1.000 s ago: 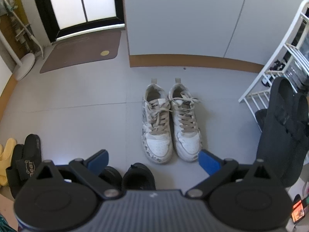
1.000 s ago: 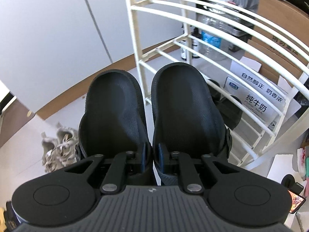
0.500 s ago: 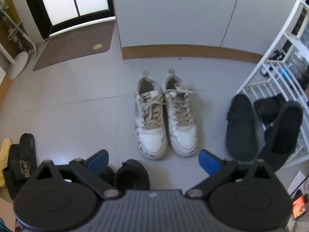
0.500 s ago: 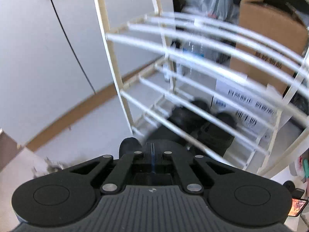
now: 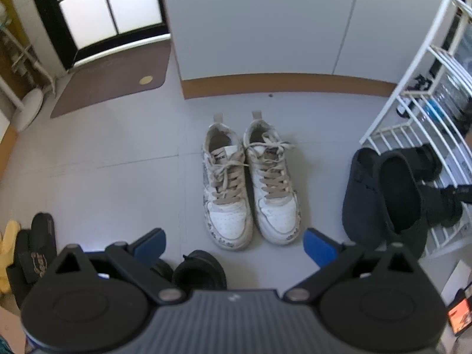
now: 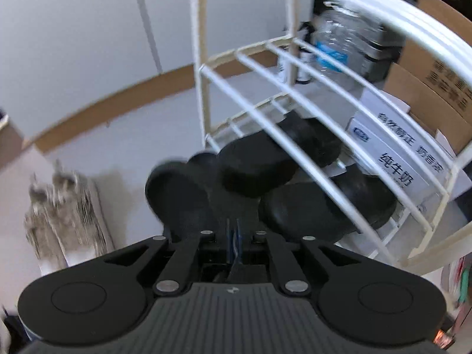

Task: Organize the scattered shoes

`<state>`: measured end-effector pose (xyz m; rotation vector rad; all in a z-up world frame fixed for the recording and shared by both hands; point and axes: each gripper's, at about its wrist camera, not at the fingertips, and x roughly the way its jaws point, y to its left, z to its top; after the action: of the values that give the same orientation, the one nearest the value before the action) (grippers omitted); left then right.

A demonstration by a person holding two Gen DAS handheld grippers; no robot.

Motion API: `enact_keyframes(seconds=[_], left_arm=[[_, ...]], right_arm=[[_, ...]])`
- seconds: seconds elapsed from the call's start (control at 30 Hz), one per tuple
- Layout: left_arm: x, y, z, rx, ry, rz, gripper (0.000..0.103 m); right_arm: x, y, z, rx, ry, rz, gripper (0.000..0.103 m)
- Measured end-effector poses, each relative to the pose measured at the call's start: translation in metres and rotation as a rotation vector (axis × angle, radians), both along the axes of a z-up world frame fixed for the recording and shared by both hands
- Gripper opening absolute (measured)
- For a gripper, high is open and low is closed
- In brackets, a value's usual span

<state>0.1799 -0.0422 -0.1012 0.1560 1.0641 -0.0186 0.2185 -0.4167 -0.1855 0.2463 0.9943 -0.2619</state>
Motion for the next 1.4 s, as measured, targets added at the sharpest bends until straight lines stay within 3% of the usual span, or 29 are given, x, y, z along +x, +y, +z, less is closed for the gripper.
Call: enact_keyframes(seconds=[0.13,0.23,0.27,0.33,0.43,0.73,0.87,1.07,1.27,1.4], left_arm=[[0.001,-0.010,-0.007,0.026,-0.004,-0.025,0.101],[0.003,-0.022,-0.012,0.079,-0.047,-0.069,0.101],[0.004,-0.027,-0.016,0.112,-0.060,-0.085,0.101],[0.005,-0.035,-0.021,0.146,-0.064,-0.106,0.101],[0.006,-0.044,-0.027,0.134,-0.050,-0.127,0.101],[0.024,-0.081,-0.061,0.142,-0.019,-0.200,0.101],[0.035,-0.097,-0.080,0.166,-0.026,-0.259,0.100],[0.059,-0.109,-0.117,0.119,0.005,-0.292,0.096],[0.087,-0.120,-0.161,-0.003,0.029,-0.246,0.091],[0.101,-0.138,-0.177,-0.053,0.007,-0.298,0.090]], right_arm=[[-0.002,0.022,-0.012,-0.053,0.012,0.084,0.011],[-0.002,0.038,-0.018,-0.092,0.014,0.151,0.046],[-0.002,0.044,-0.020,-0.105,0.014,0.173,0.049],[-0.002,0.055,-0.025,-0.131,0.015,0.218,0.049],[0.003,0.062,-0.031,-0.160,0.036,0.299,0.049],[0.005,0.045,-0.048,-0.211,0.095,0.436,0.049],[0.002,0.039,-0.057,-0.179,0.114,0.476,0.049],[-0.014,0.018,-0.047,-0.006,-0.031,0.380,0.056],[-0.035,0.015,-0.065,-0.024,-0.097,0.389,0.058],[-0.048,0.013,-0.077,-0.038,-0.138,0.400,0.058]])
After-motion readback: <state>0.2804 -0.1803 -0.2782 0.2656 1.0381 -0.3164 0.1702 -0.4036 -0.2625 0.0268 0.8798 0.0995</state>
